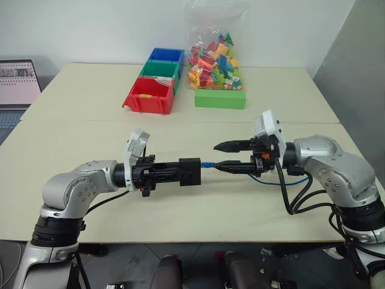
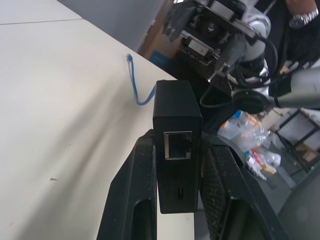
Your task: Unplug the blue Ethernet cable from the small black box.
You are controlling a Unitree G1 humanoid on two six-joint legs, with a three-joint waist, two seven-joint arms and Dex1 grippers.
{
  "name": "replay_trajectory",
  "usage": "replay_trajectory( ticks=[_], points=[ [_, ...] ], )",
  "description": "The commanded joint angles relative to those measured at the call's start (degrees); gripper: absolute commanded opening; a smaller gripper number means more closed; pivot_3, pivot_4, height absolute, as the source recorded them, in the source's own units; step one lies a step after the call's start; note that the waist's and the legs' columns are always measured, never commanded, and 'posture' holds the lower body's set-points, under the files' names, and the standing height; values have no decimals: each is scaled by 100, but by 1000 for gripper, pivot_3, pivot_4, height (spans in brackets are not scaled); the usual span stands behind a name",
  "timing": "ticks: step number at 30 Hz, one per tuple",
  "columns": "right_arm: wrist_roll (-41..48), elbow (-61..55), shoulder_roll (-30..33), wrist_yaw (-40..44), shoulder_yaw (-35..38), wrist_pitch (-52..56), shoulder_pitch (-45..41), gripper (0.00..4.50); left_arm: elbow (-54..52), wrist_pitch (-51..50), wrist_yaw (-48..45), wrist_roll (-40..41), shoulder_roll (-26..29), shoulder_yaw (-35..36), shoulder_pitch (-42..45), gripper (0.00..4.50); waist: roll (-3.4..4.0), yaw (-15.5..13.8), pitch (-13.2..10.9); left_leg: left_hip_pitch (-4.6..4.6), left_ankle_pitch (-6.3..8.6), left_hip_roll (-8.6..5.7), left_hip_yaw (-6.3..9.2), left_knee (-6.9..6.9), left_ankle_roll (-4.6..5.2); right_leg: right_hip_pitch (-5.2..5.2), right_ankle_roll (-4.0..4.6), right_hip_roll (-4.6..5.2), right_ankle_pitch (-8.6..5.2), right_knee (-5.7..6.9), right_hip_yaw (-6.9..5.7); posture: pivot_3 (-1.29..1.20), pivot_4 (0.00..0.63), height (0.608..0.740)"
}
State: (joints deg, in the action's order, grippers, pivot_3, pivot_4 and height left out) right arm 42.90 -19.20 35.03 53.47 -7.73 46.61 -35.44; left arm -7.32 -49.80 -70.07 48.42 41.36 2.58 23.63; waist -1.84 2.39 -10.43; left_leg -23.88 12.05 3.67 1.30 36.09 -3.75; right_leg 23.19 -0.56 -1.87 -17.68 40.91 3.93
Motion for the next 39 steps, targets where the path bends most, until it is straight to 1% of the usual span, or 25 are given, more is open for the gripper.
replay_trajectory(
  ticks=[1, 10, 17, 21, 28, 37, 39],
  points=[
    [591, 39, -212, -287, 300, 656, 19, 2440, -107, 313, -293, -78, 90, 32, 81, 783, 0, -1, 0, -1, 0, 0, 0, 0, 0, 0, 0, 0, 0, -2, 0, 0, 150, 740],
    [916, 64, -526, -427, 299, 1105, 121, 2440, -139, 345, -402, -96, 170, 91, 106, 783, 0, 1, 0, -3, 0, 0, -1, -1, 1, 3, -5, -2, -3, -4, -4, 0, 150, 740],
    [689, 42, -708, -496, 100, 992, 168, 2440, -140, 333, -388, -78, 206, 114, 115, 783, 0, 8, 0, -3, 1, 1, -1, -2, 1, 3, -5, -4, -3, -4, -5, 0, 150, 740],
    [528, 97, -708, -450, -16, 913, 132, 2440, -155, 339, -367, -76, 196, 117, 110, 783, 0, 9, 0, -4, 1, 1, -1, -2, 1, 4, -6, -4, -3, -4, -7, 0, 150, 740],
    [633, 291, -875, -480, 105, 1006, 46, 2440, -217, 347, -397, -102, 246, 89, 45, 783, 0, 19, 0, -3, 1, 2, -1, -2, 1, 4, -6, -4, -3, -4, -9, 0, 150, 740],
    [574, 343, -804, -353, 69, 984, -3, 2440, -277, 368, -360, -98, 254, 82, 9, 783, 1, 53, 0, -5, 1, 2, 0, -3, 1, 4, -7, -4, -4, -5, -8, 0, 150, 740],
    [524, 346, -802, -344, 25, 955, 3, 2074, -273, 369, -343, -103, 233, 78, 23, 783, 1, 53, 0, -4, 1, 2, 0, -3, 1, 4, -7, -4, -4, -5, -8, 0, 150, 740]
  ],
)
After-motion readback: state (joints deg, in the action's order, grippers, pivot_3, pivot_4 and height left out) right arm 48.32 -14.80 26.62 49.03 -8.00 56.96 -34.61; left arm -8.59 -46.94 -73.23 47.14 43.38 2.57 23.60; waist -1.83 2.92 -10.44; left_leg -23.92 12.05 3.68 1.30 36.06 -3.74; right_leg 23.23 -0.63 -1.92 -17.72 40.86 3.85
